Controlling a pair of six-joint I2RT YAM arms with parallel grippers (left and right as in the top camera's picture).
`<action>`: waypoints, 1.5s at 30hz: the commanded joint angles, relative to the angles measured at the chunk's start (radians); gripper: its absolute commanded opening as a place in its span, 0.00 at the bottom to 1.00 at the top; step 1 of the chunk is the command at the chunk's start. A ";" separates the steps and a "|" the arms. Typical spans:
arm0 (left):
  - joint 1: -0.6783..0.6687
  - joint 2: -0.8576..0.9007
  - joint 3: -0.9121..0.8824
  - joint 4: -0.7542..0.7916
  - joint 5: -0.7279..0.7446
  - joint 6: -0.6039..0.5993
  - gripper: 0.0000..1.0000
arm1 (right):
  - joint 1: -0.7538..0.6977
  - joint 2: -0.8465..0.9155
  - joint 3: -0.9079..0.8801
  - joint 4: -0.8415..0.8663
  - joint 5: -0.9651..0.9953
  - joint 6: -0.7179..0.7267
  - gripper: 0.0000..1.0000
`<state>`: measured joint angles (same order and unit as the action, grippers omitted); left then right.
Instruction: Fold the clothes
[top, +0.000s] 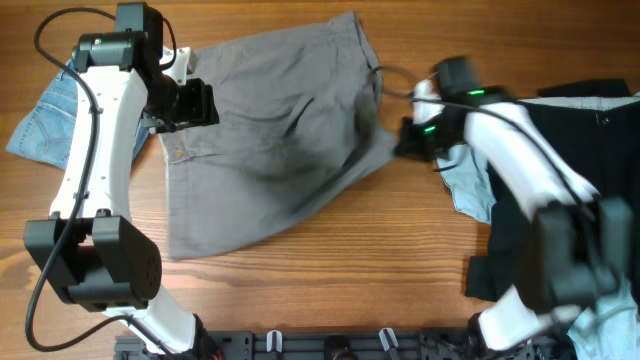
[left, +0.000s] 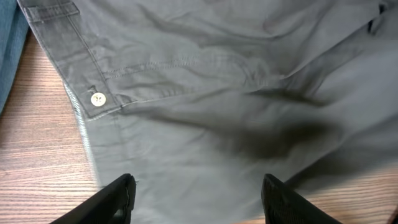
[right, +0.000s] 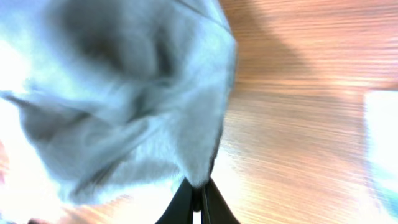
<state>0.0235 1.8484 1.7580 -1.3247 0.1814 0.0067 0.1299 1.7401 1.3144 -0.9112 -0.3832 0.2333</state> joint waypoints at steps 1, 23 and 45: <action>0.000 -0.003 0.001 0.000 0.009 0.012 0.66 | -0.067 -0.261 0.053 -0.106 0.144 -0.084 0.04; 0.014 -0.229 0.001 -0.250 -0.022 -0.196 0.61 | -0.116 -0.268 0.052 -0.111 0.024 -0.086 0.76; 0.011 -0.283 -1.152 0.571 0.256 -0.622 0.29 | -0.116 -0.111 0.053 0.024 -0.089 -0.046 0.80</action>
<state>0.0345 1.5570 0.6720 -0.8192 0.4255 -0.5663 0.0158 1.6264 1.3632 -0.8917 -0.4538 0.1791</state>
